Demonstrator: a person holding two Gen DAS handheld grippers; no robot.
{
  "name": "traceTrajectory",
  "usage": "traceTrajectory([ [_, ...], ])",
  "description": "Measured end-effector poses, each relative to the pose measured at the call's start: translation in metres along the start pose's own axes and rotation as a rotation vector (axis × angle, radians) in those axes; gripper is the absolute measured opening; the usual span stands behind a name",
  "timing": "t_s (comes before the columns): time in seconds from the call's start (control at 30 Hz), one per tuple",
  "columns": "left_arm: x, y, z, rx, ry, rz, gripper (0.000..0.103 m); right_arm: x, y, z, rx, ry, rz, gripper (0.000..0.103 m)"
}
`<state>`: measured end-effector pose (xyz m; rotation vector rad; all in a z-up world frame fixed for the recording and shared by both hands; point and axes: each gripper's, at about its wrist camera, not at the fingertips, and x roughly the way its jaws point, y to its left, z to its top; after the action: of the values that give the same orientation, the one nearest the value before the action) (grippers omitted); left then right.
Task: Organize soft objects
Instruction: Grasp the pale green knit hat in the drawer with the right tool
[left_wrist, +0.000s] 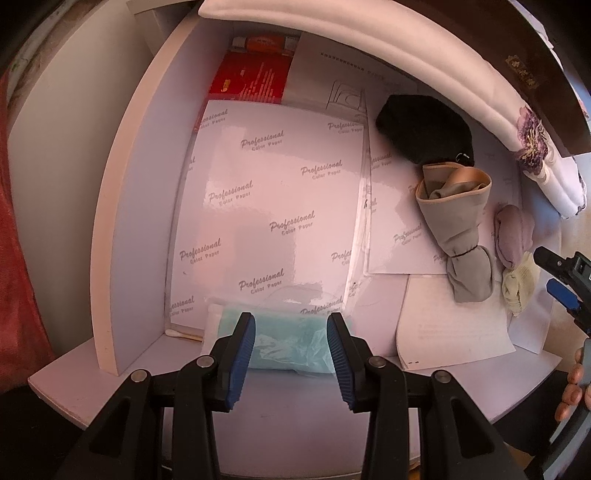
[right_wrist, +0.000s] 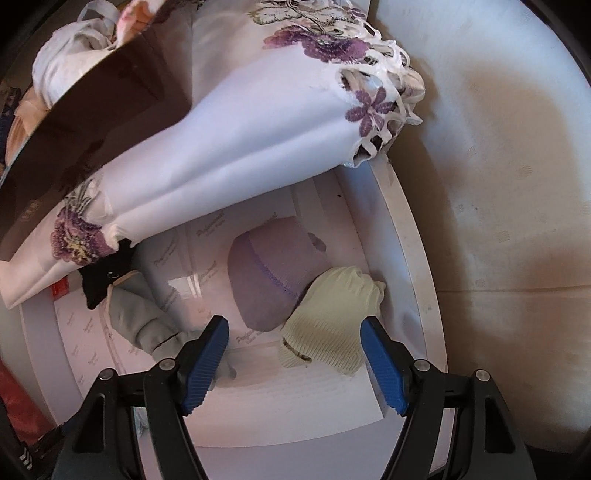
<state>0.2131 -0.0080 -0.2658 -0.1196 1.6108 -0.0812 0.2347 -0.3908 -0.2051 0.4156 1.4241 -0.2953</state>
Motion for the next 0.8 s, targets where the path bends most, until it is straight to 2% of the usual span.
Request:
traceTrajectory([
  [0.27,0.002,0.0,-0.001,0.001,0.002,-0.008,0.04,0.017,-0.002,0.006,-0.004,0.014,-0.022,0.076],
  [0.4,0.002,-0.001,-0.002,0.001,0.001,-0.013,0.042,0.032,0.005,0.01,-0.031,0.05,-0.042,0.076],
  [0.57,0.003,0.001,-0.001,-0.018,0.012,-0.031,0.046,0.045,0.011,0.009,-0.072,0.068,-0.063,0.083],
  [0.7,0.002,0.001,-0.002,-0.019,0.016,-0.04,0.047,0.061,0.025,0.004,-0.175,0.092,-0.156,0.084],
  [0.8,0.002,0.0,-0.002,-0.016,0.017,-0.039,0.047,0.067,0.028,0.004,-0.189,0.097,-0.18,0.083],
])
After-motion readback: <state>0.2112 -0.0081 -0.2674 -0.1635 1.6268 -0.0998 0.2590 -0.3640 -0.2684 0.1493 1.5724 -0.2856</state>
